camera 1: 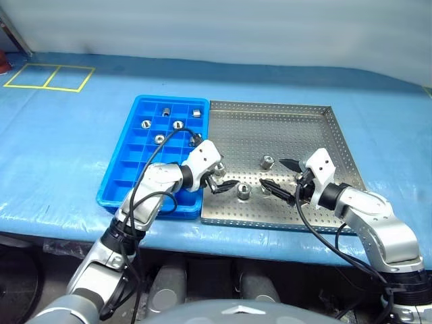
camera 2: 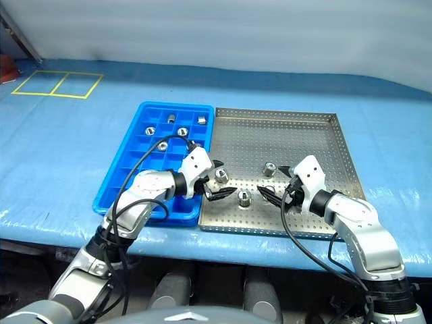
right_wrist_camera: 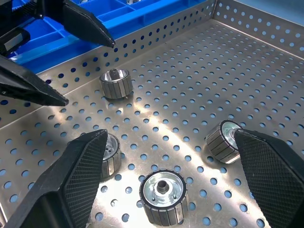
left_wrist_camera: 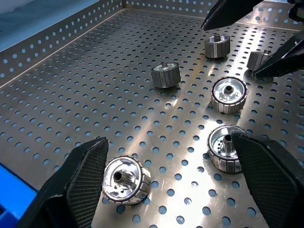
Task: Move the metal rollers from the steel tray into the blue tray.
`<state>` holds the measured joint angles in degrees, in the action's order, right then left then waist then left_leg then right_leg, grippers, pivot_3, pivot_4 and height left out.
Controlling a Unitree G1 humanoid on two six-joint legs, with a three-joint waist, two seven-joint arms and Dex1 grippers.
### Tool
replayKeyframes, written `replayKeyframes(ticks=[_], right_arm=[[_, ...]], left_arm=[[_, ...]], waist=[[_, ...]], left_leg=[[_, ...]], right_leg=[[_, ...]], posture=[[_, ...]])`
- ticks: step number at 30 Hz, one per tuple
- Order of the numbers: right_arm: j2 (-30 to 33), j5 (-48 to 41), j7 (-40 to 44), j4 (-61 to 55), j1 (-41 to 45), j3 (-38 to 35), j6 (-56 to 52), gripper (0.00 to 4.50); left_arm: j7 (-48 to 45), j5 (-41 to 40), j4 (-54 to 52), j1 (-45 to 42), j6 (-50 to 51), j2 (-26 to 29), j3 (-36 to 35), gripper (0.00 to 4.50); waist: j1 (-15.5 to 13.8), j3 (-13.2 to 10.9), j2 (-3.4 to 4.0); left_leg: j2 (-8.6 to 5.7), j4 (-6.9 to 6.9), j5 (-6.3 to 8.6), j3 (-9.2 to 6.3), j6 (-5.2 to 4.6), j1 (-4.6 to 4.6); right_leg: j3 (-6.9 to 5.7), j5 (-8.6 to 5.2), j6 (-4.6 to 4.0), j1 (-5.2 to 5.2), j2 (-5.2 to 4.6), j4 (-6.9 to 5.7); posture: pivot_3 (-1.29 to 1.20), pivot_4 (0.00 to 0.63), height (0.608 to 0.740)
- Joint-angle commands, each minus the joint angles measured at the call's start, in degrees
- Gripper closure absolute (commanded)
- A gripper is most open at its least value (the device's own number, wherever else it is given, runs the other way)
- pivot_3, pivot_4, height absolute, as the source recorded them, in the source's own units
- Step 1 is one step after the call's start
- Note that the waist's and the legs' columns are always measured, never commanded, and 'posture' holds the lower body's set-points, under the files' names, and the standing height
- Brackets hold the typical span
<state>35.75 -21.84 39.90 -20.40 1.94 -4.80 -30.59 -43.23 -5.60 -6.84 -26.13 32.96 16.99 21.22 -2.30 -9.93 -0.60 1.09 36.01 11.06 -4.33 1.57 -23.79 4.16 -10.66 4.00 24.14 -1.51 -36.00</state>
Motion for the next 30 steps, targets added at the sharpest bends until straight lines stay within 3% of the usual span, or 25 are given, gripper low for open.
replayKeyframes(ticks=[1,12,19,22,30], right_arm=[[0.2,-0.1,0.1,-1.0,0.7,-0.3,0.5,0.02],[-0.4,-0.1,-0.9,-2.3,-0.4,-0.1,0.7,0.02],[-0.4,-0.1,-1.5,-2.7,-0.7,-0.1,0.8,0.02],[-0.4,0.0,-1.6,-2.9,-0.7,-0.1,0.8,0.00],[-0.4,0.4,-2.0,-2.6,-0.3,0.0,1.1,0.00]], left_arm=[[-1.5,0.5,-1.4,-2.2,-1.8,-0.6,2.5,0.00],[-2.7,6.0,7.1,-6.4,-3.1,-1.8,10.5,0.00],[-2.8,7.6,10.2,-6.3,-3.6,-3.2,11.5,0.00],[-2.8,7.0,10.3,-5.6,-3.6,-4.2,10.5,0.55],[-2.4,7.9,9.8,-5.3,-2.7,-3.8,10.4,3.14]], waist=[[0.0,0.0,0.00],[0.2,0.0,0.00],[0.4,0.0,0.01],[0.5,0.0,0.01],[0.8,0.0,0.01]], left_leg=[[0.00,0.00,0.00,0.00,0.00,0.00],[0.00,0.01,0.00,0.00,0.00,0.01],[0.00,0.02,0.00,0.00,0.00,0.02],[0.00,0.02,0.00,0.00,0.00,0.02],[0.00,0.02,0.00,0.00,0.00,0.02]], right_leg=[[0.00,0.00,0.00,0.00,0.00,0.00],[0.00,0.00,0.00,-0.01,0.01,-0.01],[0.01,0.00,0.00,-0.02,0.01,-0.01],[0.01,0.00,0.00,-0.02,0.01,-0.01],[0.01,0.00,0.00,-0.02,0.01,-0.02]], posture=[[0.17,0.150,0.740],[0.14,0.150,0.740],[0.14,0.150,0.740],[0.14,0.150,0.740],[0.14,0.150,0.740]])
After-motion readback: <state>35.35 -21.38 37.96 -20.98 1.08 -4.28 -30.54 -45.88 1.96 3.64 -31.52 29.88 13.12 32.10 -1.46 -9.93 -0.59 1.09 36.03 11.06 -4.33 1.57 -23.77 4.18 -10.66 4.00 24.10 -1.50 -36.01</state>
